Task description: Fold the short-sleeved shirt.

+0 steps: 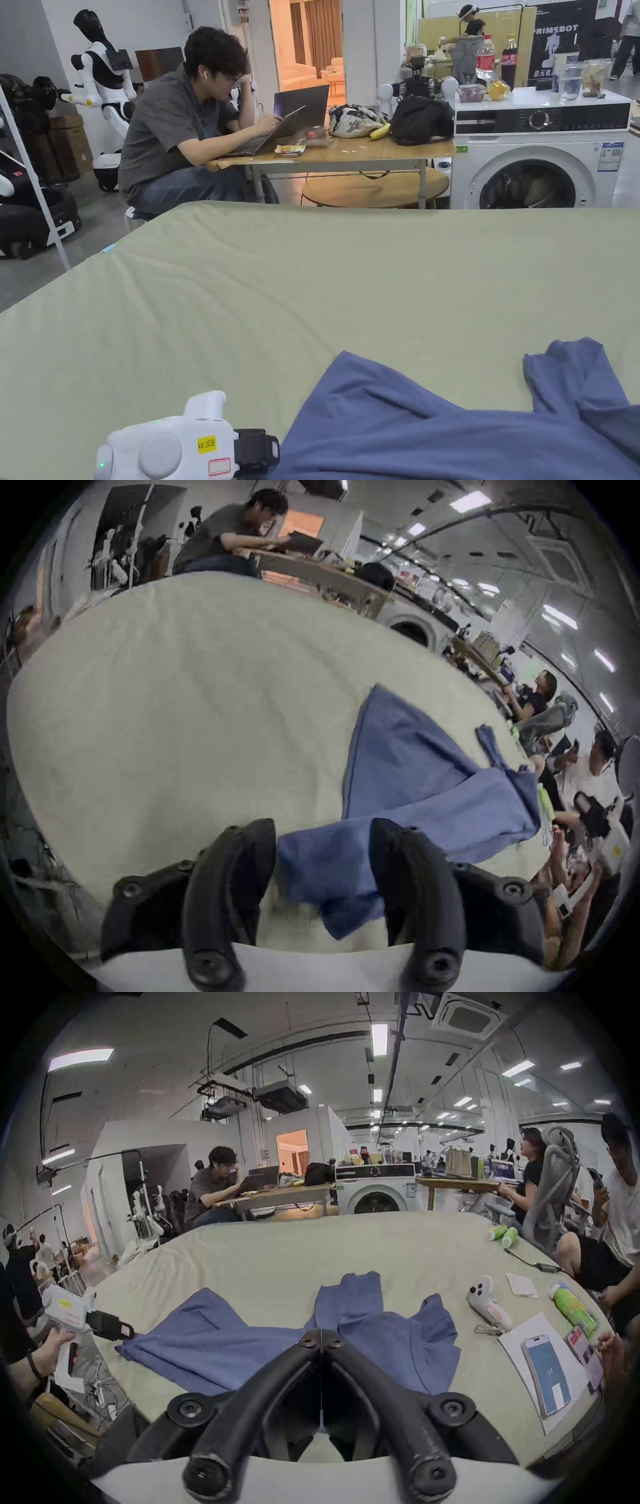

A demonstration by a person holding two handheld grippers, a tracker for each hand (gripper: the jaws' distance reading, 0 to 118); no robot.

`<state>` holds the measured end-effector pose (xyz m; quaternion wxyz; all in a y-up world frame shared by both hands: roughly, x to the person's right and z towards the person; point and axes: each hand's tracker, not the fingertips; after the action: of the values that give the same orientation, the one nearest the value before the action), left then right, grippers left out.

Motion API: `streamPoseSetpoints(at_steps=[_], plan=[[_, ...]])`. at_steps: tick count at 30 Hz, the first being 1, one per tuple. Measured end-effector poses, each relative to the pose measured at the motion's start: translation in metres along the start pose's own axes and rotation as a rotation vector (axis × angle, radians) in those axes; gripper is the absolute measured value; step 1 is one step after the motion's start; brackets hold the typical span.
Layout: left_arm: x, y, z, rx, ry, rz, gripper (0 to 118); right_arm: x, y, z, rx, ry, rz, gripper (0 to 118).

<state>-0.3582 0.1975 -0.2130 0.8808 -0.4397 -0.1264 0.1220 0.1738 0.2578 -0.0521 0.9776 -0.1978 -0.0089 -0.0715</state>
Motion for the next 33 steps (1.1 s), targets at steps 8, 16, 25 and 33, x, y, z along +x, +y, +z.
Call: streamPoseSetpoints(at_steps=[8,16,25,33], plan=[[0.008,-0.004,-0.012,-0.029,0.019,-0.034,6,0.013,0.001,-0.001,-0.019,-0.031,-0.014,0],[0.018,-0.004,-0.019,-0.061,0.037,-0.075,2,0.039,0.056,-0.053,-0.104,-0.023,0.05,20],[0.03,-0.009,-0.019,-0.056,0.081,-0.138,2,0.064,0.115,-0.27,-0.669,-0.097,0.083,71],[0.027,-0.009,-0.016,-0.059,0.044,-0.093,2,0.061,0.07,-0.308,-0.868,-0.163,0.108,32]])
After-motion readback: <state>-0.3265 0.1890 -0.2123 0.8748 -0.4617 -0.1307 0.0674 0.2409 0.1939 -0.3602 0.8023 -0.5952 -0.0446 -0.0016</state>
